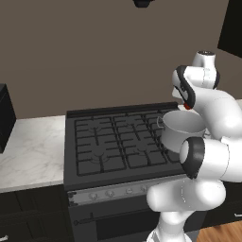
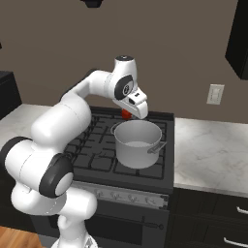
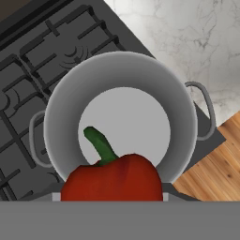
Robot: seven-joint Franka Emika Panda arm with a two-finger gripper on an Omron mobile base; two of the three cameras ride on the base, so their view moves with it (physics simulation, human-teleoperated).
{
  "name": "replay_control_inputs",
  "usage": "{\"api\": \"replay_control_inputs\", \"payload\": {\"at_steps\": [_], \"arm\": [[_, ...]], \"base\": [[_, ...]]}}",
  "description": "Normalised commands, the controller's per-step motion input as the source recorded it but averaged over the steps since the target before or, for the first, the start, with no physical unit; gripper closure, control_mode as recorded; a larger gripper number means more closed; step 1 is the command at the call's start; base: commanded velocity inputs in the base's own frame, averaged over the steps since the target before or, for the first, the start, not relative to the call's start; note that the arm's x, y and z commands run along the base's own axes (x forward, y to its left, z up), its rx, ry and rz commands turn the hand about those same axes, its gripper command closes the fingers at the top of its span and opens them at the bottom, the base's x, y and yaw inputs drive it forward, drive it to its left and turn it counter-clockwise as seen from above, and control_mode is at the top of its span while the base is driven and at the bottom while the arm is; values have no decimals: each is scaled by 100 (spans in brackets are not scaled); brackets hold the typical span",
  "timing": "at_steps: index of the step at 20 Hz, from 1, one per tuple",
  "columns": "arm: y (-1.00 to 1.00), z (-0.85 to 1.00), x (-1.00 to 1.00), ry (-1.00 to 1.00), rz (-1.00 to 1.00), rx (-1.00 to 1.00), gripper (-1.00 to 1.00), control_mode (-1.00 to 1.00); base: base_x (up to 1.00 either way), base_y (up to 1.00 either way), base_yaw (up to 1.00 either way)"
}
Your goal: Turn on the burner for the pot on the stove. Wait thirty seconds for the pot to heat up. Then add the bell pepper to the pot.
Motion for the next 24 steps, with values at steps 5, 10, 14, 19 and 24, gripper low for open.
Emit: {"api": "replay_control_inputs", "payload": {"at_steps": [5,10,14,19,24], "arm": [[0,0,0,0,0,0,100,-100],[0,0,0,0,0,0,100,-100],[0,0,0,0,0,0,100,-100],[0,0,0,0,0,0,100,-100],[0,0,0,0,0,0,100,-100]], "base": [[0,0,0],[0,0,0],[0,0,0],[0,0,0],[0,0,0]]}}
